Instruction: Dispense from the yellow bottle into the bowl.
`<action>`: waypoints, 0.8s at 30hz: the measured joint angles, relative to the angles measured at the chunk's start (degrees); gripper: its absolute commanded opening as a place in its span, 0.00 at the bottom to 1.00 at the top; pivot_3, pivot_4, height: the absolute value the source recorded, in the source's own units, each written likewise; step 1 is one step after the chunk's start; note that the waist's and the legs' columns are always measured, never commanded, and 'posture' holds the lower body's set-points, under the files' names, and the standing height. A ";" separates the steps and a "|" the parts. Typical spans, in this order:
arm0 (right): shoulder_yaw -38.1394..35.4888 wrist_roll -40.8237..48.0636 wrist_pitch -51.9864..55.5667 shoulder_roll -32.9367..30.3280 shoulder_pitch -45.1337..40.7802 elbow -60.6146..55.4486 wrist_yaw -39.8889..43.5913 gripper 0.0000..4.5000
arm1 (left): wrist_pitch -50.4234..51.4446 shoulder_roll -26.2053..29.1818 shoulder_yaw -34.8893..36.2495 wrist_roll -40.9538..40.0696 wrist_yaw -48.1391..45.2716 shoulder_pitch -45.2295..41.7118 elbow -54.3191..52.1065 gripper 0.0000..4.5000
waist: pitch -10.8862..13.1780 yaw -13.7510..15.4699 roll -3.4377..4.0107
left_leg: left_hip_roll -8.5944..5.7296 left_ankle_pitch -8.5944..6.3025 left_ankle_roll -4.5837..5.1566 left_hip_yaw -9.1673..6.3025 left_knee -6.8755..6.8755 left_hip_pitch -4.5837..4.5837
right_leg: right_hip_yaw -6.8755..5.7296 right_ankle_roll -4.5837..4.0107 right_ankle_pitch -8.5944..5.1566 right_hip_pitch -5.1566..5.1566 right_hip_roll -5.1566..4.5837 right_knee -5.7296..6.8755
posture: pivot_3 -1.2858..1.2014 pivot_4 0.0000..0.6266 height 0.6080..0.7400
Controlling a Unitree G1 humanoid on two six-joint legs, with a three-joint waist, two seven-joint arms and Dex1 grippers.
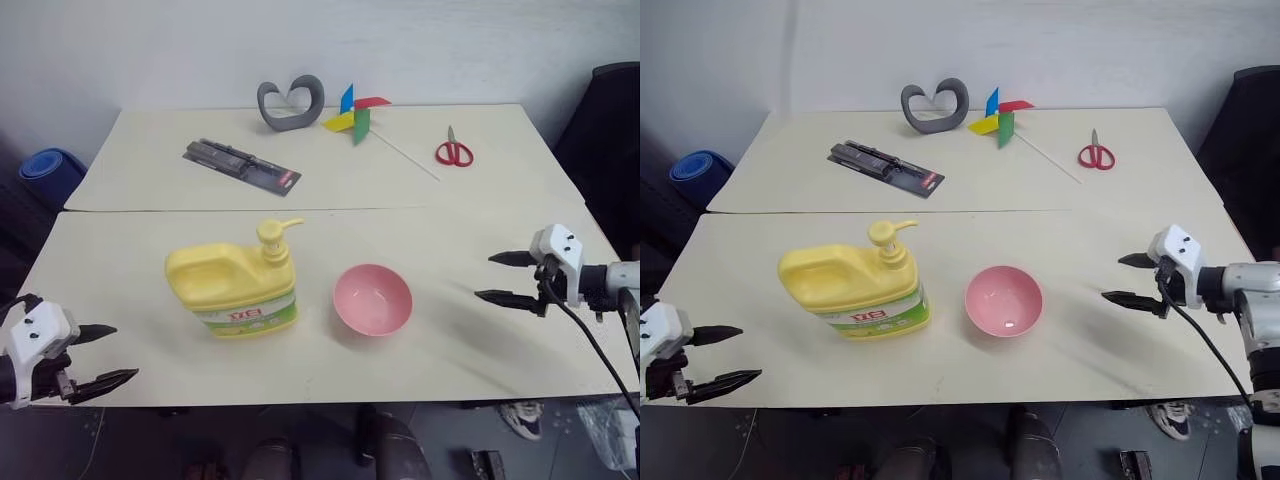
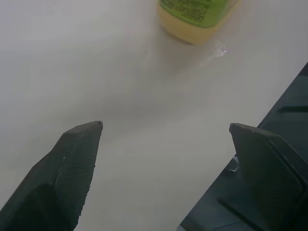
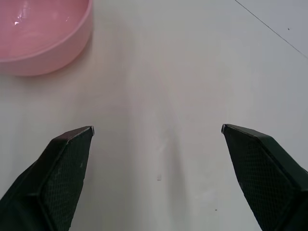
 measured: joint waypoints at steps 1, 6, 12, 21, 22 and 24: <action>0.00 0.03 0.26 0.00 0.00 -0.12 -0.03 0.99 | 0.00 -0.01 0.00 -0.02 -0.06 -0.02 0.00 1.00 | 0.00 -0.02 0.00 | 0.00 0.00 0.00 0.01 0.00 0.00 | 0.00 0.00 0.00 -0.01 0.00 0.00 | 0.52 0.24 1.00; -0.05 0.12 0.62 0.00 1.17 -1.95 -0.93 0.99 | 0.39 -1.36 0.00 -0.06 1.33 -0.76 -0.17 1.00 | 0.00 -0.14 0.00 | 0.01 0.00 -0.01 0.04 0.00 0.00 | 0.01 0.00 0.00 -0.08 0.03 0.00 | 0.52 0.24 1.00; -0.89 2.05 5.62 -0.23 4.14 -8.80 -1.76 0.99 | 4.55 -2.80 0.64 -3.76 2.88 -4.84 -2.12 1.00 | 0.00 0.39 -0.01 | 0.10 -0.04 -0.08 0.04 0.25 0.00 | 0.03 -0.06 0.04 -0.08 0.08 0.12 | 0.52 0.24 1.00; -4.31 10.29 17.50 -1.37 13.01 -36.08 -3.51 0.99 | 23.27 4.09 8.38 -21.25 1.99 -14.10 -10.46 1.00 | 0.03 0.54 -0.14 | 0.20 -0.11 -0.21 0.09 0.73 -0.10 | 0.22 -0.25 0.05 -0.30 0.16 0.64 | 0.52 0.24 1.00; -4.02 10.57 17.95 -1.43 13.41 -39.76 -3.89 0.99 | 26.49 6.39 9.91 -24.92 1.65 -16.38 -11.51 1.00 | 0.04 0.52 -0.16 | 0.20 -0.12 -0.23 0.07 0.73 -0.08 | 0.25 -0.28 0.04 -0.30 0.17 0.70 | 0.52 0.24 1.00; -2.29 9.29 16.70 -1.85 14.01 -44.48 -4.32 0.99 | 30.93 9.66 11.48 -31.09 1.29 -20.68 -12.90 1.00 | 0.03 0.52 -0.17 | 0.16 -0.13 -0.25 0.07 0.64 -0.06 | 0.50 -0.30 0.02 -0.27 0.19 0.80 | 0.52 0.24 1.00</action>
